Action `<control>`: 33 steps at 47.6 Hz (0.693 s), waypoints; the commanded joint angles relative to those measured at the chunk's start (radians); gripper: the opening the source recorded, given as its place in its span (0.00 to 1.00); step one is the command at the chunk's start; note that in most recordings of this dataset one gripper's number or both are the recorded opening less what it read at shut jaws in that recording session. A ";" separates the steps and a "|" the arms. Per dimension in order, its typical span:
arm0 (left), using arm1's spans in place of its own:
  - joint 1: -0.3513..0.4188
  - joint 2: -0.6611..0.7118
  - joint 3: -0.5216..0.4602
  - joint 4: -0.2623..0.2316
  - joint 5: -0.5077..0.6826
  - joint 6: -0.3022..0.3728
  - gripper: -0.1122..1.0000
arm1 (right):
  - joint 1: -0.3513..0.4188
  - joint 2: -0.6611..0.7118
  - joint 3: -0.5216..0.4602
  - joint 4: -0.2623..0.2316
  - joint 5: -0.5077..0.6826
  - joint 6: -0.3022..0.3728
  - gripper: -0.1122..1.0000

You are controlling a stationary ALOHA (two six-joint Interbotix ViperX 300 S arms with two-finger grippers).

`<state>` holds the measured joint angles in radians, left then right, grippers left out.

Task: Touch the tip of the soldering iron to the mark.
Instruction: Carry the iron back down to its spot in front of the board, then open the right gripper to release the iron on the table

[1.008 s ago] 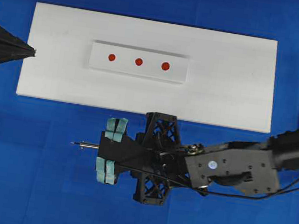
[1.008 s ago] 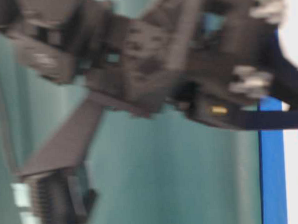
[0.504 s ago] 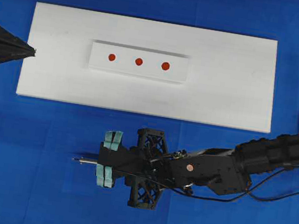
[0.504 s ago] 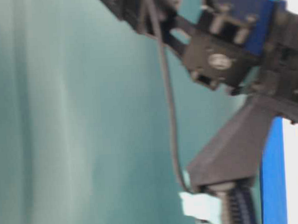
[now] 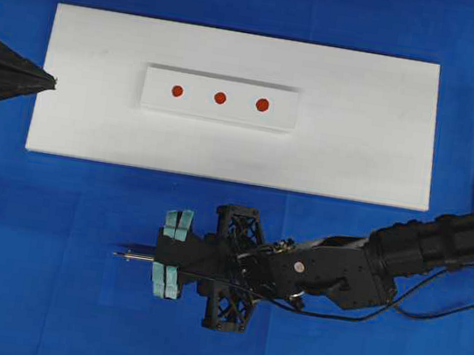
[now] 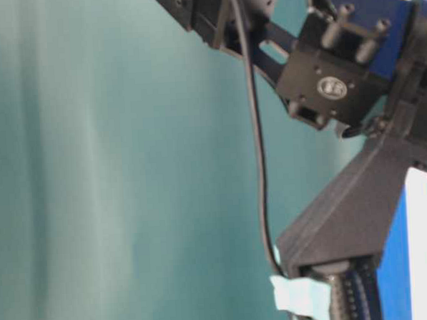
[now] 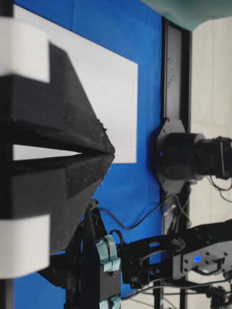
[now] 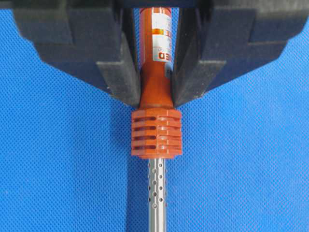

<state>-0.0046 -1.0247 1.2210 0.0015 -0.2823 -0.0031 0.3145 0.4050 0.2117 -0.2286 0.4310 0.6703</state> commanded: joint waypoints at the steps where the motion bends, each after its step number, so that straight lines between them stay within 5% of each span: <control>1: 0.000 0.003 -0.014 0.002 -0.003 0.003 0.10 | 0.003 -0.015 -0.005 -0.002 -0.006 0.000 0.17; 17: -0.002 0.003 -0.014 0.002 -0.005 0.000 0.10 | 0.002 -0.028 -0.006 -0.006 0.000 0.002 0.94; 33: -0.002 0.002 -0.014 0.002 -0.003 0.000 0.10 | 0.002 -0.130 -0.009 -0.008 0.095 0.002 0.89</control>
<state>-0.0046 -1.0262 1.2210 0.0015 -0.2807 -0.0015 0.3175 0.3574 0.2132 -0.2332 0.4970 0.6703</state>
